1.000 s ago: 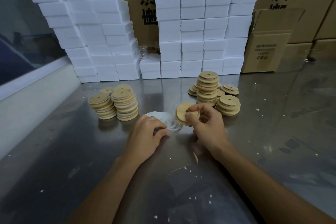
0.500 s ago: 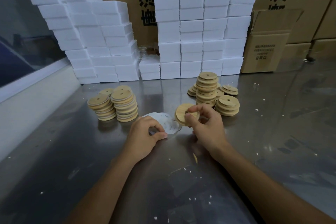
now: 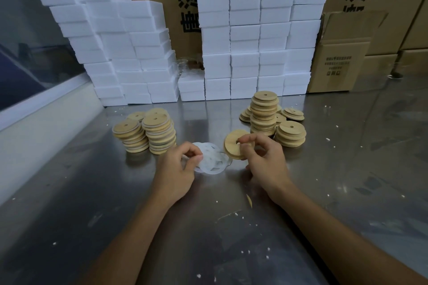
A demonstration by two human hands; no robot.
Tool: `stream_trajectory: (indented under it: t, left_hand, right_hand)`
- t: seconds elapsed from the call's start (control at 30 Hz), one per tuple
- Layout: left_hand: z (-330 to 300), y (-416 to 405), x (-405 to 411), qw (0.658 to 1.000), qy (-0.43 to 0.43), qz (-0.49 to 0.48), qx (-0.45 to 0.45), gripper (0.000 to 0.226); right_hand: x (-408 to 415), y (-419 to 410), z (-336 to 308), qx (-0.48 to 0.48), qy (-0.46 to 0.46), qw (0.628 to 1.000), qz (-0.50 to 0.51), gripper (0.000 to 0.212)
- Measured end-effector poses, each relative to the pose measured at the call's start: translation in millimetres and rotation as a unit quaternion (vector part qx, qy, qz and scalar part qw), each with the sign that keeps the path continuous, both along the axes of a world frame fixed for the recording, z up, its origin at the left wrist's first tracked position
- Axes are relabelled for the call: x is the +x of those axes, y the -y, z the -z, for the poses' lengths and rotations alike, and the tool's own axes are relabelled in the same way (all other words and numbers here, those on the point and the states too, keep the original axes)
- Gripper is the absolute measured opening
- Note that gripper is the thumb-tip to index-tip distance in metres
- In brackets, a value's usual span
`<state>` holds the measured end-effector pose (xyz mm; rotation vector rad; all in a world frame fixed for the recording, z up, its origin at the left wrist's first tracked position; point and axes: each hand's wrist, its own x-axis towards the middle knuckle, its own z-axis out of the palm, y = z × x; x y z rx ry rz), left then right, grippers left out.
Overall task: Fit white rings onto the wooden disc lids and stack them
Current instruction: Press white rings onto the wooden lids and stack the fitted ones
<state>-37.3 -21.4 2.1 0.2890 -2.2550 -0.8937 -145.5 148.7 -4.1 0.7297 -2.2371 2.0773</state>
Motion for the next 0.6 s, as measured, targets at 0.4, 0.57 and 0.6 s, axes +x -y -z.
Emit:
stream_trajectory:
  t: [0.4,0.57,0.6]
  left_hand:
    - [-7,-23,-5,0.978,-0.058,0.05,0.195,0.022]
    - [-1,-25,-9,0.982,-0.047,0.014,0.183,0.013]
    - [-1,-26,-10,0.977,-0.041,0.024,0.207,0.013]
  right_hand:
    - [11,1,-3,0.05,-0.126,0.986,-0.092,0.008]
    - [10,1,0,0.049,-0.133,0.985,-0.097,0.01]
    - [9,2,1,0.052,-0.133,0.985,-0.092,0.011]
